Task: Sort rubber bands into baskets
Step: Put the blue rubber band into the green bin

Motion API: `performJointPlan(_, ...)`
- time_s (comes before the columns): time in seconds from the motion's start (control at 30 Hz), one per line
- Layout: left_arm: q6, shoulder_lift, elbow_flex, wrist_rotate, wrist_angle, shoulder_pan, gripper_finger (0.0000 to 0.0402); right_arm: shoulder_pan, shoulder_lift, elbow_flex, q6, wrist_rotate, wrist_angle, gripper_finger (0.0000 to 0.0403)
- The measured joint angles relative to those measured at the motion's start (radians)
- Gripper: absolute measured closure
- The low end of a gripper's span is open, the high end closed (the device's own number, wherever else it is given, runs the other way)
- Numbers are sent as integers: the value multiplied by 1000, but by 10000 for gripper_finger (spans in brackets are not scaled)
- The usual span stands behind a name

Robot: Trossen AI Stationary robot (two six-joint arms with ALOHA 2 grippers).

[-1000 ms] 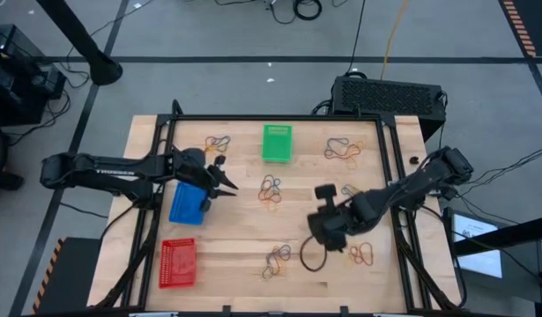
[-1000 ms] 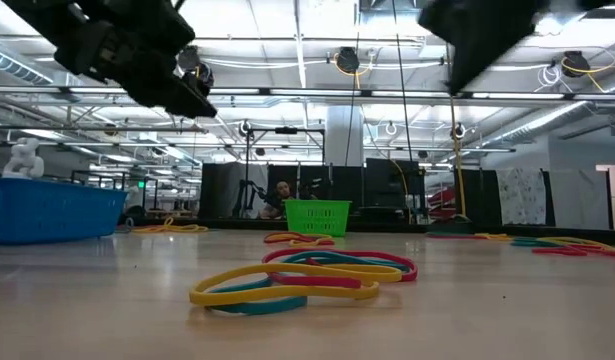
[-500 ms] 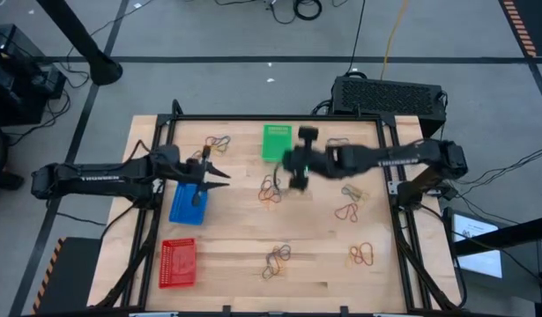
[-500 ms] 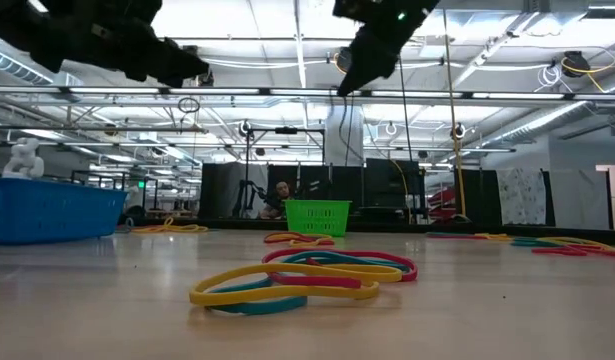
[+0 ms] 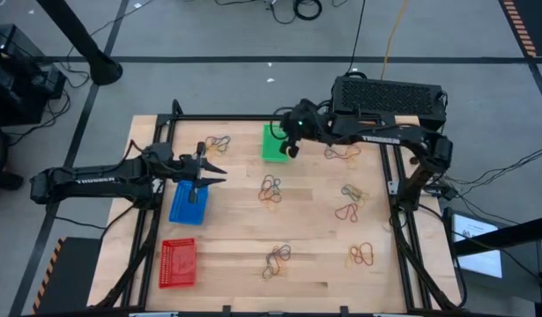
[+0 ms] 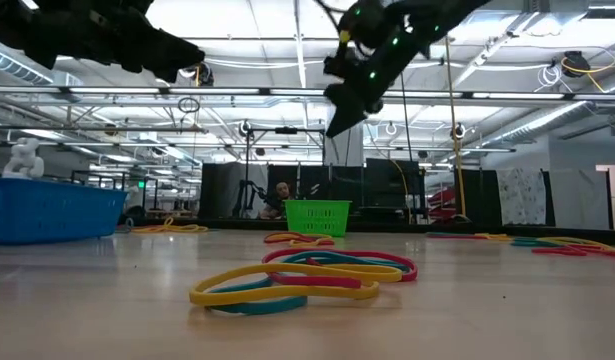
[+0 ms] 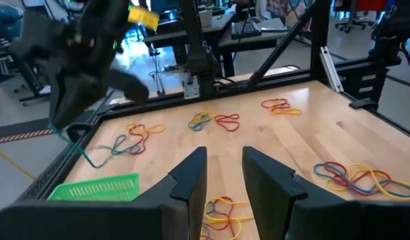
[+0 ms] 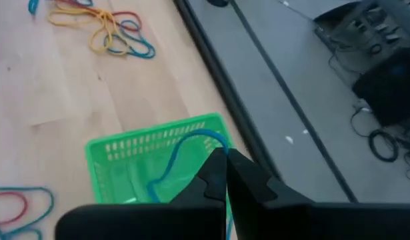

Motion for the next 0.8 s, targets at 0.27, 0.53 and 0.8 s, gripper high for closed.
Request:
performJointPlan(0.27, -6, 0, 0, 0, 0, 0, 297, -2, 139, 0, 15, -2, 38, 402)
performJointPlan(0.53, -7, 0, 0, 0, -6, 0, 297, -2, 196, -1, 17, -1, 29, 386)
performJointPlan(0.8, -8, 0, 0, 0, -8, 0, 297, 0, 153, 0, 37, 3, -29, 329)
